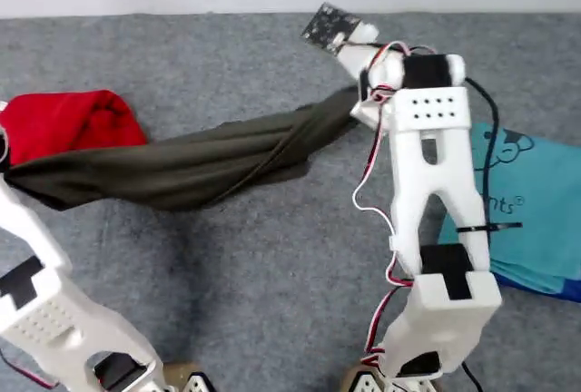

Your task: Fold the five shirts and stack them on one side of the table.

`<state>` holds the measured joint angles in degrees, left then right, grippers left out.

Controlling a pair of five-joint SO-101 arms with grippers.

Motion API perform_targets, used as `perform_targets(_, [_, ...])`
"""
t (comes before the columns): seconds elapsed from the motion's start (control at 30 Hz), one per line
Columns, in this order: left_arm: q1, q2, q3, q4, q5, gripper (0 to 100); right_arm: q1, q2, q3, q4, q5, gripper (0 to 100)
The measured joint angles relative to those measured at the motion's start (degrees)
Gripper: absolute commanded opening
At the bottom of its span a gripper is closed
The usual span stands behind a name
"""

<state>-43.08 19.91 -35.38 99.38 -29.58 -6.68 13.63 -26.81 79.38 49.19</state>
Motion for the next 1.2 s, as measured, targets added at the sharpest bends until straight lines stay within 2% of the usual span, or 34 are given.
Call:
perform_targets(0.17, [0.0,-9.1,6.0,0.0,-3.3,1,2.9,-1.7,-2.0,-1.9,0.0,0.9])
perform_targets(0.33, [0.0,-21.3,11.9,0.0,-5.3,1,3.6,-6.7,-8.6,3.2,0.0,0.9])
perform_targets(0.63, [3.2,-41.9,13.9,0.0,-7.6,1,4.0,-14.5,-11.4,4.8,0.1,1.0])
perform_targets(0.83, [7.2,-42.3,25.3,0.0,-9.8,1,2.3,-5.6,-11.4,3.7,0.1,2.0])
perform_targets(1.0, [8.2,-36.9,38.4,-6.1,-9.8,1,1.2,9.8,-11.3,-0.7,-0.4,16.9])
perform_targets(1.1, [8.2,-33.0,42.5,-9.1,-10.1,1,1.4,14.0,-12.1,0.4,-5.8,22.1])
perform_targets(1.2, [8.2,-30.1,43.8,-9.7,-10.1,1,0.0,13.9,-18.8,6.7,-11.8,21.9])
